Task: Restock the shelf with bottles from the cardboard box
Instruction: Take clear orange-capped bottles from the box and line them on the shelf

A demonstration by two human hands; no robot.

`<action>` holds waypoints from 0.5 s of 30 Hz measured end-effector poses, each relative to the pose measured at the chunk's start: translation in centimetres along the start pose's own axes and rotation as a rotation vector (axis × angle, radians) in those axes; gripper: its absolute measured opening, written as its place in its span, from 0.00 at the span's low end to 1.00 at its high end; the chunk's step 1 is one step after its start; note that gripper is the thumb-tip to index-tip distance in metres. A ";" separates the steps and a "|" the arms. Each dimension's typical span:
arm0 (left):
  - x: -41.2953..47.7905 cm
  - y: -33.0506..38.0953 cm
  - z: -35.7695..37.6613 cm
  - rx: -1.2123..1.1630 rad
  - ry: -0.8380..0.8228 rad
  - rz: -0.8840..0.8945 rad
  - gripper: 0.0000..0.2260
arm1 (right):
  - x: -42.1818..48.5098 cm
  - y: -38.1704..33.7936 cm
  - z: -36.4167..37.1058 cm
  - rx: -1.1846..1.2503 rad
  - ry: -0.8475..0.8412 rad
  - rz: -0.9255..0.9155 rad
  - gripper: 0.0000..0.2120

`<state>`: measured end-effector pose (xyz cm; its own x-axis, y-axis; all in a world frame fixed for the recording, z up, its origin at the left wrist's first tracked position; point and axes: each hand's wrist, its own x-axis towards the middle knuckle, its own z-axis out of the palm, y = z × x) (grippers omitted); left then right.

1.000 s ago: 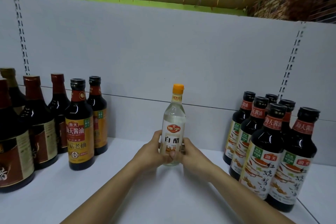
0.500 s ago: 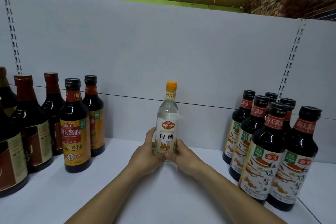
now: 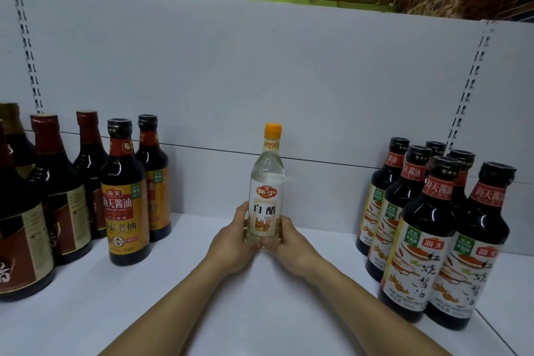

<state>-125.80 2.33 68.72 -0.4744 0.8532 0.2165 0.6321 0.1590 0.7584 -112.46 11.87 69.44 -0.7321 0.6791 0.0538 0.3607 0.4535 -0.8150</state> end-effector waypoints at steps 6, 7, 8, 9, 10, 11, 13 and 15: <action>-0.1 -0.2 -0.1 -0.038 -0.011 -0.017 0.36 | -0.3 -0.3 -0.1 -0.023 0.014 -0.004 0.25; -0.2 -0.2 -0.2 -0.048 -0.014 -0.023 0.35 | -0.4 -0.3 -0.1 -0.024 0.015 -0.003 0.25; -0.2 -0.1 -0.2 -0.054 -0.017 -0.028 0.35 | -0.4 -0.3 -0.1 -0.027 0.014 0.001 0.25; -0.3 -0.1 -0.2 -0.053 -0.022 -0.033 0.35 | -0.4 -0.3 -0.2 -0.032 0.011 0.002 0.26; -0.3 -0.1 -0.3 -0.048 -0.027 -0.037 0.35 | -0.4 -0.4 -0.2 -0.034 0.005 0.004 0.26; -0.3 -0.1 -0.4 -0.040 -0.033 -0.044 0.36 | -0.5 -0.5 -0.2 -0.035 -0.003 0.002 0.26; -0.4 -0.2 -0.6 -0.047 -0.048 -0.063 0.37 | -0.8 -0.8 -0.4 -0.023 -0.020 0.004 0.27; -0.4 0.0 -0.9 -0.083 -0.059 -0.082 0.39 | -1.3 -1.1 -0.6 -0.006 -0.039 0.009 0.28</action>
<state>-126.17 1.55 69.15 -0.4840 0.8672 0.1170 0.5386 0.1898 0.8209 -111.61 10.85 70.62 -0.7505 0.6605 0.0241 0.3709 0.4511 -0.8118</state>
